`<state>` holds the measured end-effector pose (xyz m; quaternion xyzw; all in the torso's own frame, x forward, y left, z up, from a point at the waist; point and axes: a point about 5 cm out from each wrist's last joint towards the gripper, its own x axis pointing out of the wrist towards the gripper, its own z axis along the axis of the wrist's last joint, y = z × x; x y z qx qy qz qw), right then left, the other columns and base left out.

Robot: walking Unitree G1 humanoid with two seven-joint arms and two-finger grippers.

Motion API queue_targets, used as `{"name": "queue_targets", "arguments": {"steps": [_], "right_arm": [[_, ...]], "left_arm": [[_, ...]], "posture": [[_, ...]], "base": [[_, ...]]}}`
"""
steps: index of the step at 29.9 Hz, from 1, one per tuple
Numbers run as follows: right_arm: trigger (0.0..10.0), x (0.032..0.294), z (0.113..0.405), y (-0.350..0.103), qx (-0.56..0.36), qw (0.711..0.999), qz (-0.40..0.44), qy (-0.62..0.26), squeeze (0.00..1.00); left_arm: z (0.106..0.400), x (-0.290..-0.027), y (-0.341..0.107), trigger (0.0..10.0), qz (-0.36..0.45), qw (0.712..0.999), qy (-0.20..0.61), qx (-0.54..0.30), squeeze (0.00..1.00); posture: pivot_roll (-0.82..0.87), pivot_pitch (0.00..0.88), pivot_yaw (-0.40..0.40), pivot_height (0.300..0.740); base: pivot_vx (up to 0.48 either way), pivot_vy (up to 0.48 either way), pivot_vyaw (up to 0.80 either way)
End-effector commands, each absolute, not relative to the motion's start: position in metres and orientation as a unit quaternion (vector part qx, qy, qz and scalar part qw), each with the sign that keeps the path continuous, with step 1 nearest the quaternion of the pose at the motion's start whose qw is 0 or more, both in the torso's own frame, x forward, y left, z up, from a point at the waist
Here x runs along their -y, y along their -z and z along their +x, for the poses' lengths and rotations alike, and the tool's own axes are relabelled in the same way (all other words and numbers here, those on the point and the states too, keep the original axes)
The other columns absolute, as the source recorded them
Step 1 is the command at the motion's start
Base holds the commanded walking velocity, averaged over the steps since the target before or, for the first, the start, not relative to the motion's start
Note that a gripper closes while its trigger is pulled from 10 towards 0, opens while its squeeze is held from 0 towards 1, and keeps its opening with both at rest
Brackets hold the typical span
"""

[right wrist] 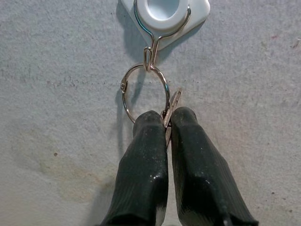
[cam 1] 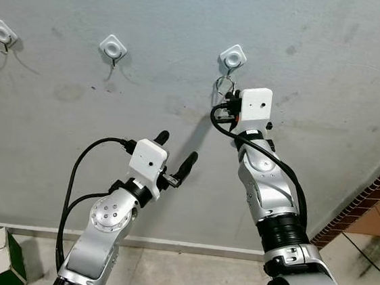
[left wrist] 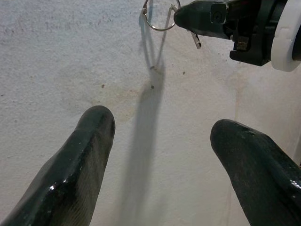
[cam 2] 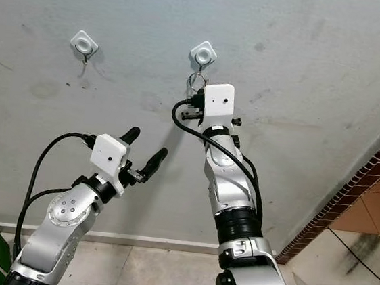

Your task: Hang keys on a hook

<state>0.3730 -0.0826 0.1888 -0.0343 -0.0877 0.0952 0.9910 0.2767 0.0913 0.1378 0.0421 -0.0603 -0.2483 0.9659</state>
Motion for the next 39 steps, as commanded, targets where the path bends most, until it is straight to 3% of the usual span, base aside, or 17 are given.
{"name": "queue_targets", "arguments": {"steps": [1, 22, 39], "right_arm": [[10.0, 0.083, 0.376, -0.215, 0.140, 0.986, -0.031, -0.086, 0.00], [10.0, 0.082, 0.378, -0.230, 0.176, 0.982, -0.034, -0.062, 0.00], [10.0, 0.076, 0.366, -0.235, 0.201, 0.974, -0.028, -0.104, 0.00]], "left_arm": [[0.278, -0.092, -0.137, 10.0, 0.045, 0.966, 0.248, 0.055, 0.00], [0.278, -0.090, -0.136, 10.0, 0.045, 0.966, 0.249, 0.052, 0.00], [0.279, -0.090, -0.136, 10.0, 0.046, 0.966, 0.248, 0.053, 0.00]], "posture": [[0.06, 0.004, 0.023, 0.740], [0.05, 0.006, 0.024, 0.740], [0.05, 0.007, 0.026, 0.740]], "base": [[0.000, 0.000, 0.00], [0.000, 0.000, 0.00], [0.000, 0.000, 0.00]]}}
